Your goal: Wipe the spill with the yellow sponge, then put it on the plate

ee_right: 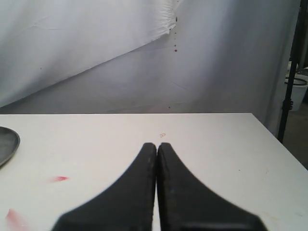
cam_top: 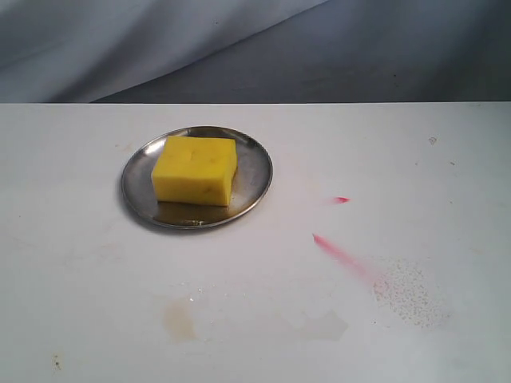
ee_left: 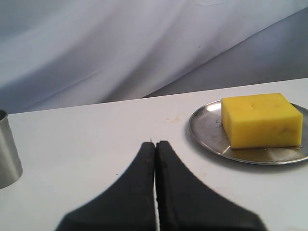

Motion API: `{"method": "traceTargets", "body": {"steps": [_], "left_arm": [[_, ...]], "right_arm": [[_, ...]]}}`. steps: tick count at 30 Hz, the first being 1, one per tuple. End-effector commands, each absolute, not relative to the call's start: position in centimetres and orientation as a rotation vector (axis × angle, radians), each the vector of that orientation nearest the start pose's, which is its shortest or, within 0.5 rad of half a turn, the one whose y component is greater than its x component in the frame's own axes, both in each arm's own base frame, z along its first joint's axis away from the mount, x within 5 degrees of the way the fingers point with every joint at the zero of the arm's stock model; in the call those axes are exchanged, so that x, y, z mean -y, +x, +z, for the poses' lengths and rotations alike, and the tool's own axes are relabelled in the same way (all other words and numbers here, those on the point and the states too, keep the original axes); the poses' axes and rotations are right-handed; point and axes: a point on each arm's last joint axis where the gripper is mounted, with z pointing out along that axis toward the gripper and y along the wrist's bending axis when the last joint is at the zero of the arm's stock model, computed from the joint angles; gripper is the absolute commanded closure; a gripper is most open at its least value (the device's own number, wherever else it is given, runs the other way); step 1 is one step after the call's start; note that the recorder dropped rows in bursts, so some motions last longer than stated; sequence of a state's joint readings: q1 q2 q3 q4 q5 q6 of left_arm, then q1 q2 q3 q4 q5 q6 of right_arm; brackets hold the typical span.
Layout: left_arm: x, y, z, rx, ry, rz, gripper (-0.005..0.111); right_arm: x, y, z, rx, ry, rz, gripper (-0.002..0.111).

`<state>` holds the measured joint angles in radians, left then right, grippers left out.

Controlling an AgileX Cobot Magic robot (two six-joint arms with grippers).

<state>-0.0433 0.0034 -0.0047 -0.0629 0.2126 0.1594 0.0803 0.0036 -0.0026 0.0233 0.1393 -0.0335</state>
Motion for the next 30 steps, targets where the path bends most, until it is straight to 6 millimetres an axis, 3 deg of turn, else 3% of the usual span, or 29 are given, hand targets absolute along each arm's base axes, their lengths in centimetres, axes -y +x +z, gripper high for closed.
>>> {"method": "traceTargets", "body": {"steps": [1, 30], "left_arm": [[0.4, 5.57, 19.46, -1.684, 0.129, 0.021, 0.107], [0.4, 5.57, 19.46, -1.684, 0.129, 0.021, 0.107]], "right_arm": [[-0.54, 5.61, 20.1, -1.617, -0.059, 0.084, 0.108], [-0.55, 5.61, 20.1, -1.617, -0.052, 0.093, 0.108]]}}
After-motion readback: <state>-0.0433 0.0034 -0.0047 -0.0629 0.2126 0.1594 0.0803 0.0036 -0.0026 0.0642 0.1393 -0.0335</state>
